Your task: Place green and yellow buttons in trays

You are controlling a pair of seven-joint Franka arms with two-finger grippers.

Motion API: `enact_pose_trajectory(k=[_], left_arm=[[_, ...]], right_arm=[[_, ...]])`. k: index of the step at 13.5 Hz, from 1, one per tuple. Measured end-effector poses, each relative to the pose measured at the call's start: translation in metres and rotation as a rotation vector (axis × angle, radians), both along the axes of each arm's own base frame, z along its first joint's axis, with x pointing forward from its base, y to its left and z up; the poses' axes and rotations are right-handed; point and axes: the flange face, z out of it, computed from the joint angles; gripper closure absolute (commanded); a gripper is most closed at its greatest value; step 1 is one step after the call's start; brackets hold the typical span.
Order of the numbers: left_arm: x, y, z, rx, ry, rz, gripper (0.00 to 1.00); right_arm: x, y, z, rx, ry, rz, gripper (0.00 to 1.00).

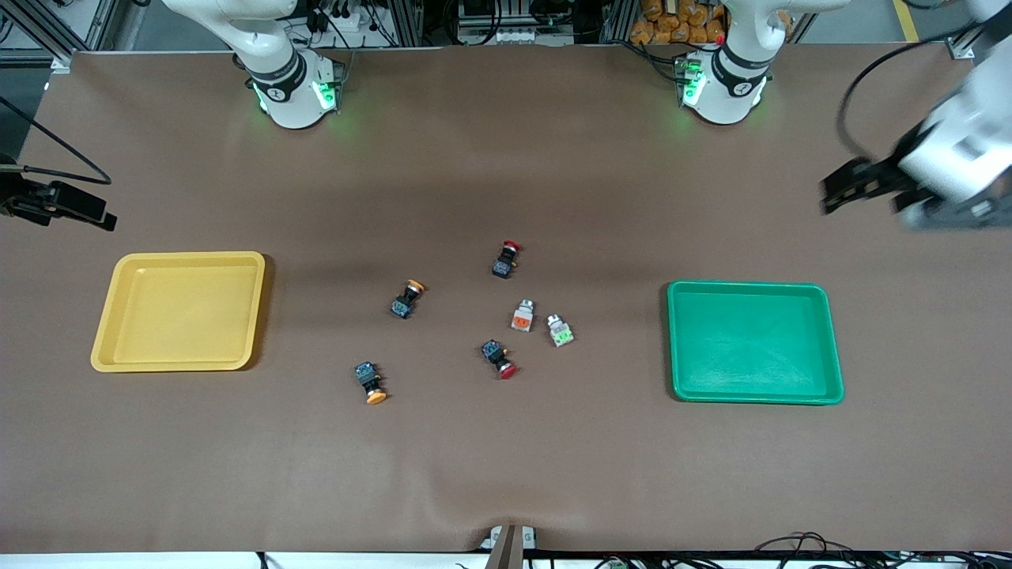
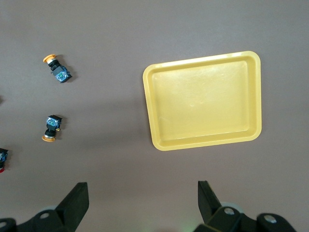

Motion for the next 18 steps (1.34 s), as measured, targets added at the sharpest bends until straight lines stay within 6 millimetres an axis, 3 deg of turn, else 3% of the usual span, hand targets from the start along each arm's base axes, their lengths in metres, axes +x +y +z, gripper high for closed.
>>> enact_pose_trajectory(k=[4, 9, 18], left_arm=[[0.029, -0.091, -0.074, -0.032, -0.011, 0.083, 0.00], [0.046, -0.161, -0.155, -0.072, -0.025, 0.201, 0.00], [0.049, -0.221, -0.253, -0.079, 0.005, 0.161, 0.00]], right_arm=[[0.000, 0.000, -0.001, 0.000, 0.001, 0.000, 0.00], [0.000, 0.000, -0.001, 0.000, 0.001, 0.000, 0.00], [0.001, 0.000, -0.001, 0.000, 0.001, 0.000, 0.00]])
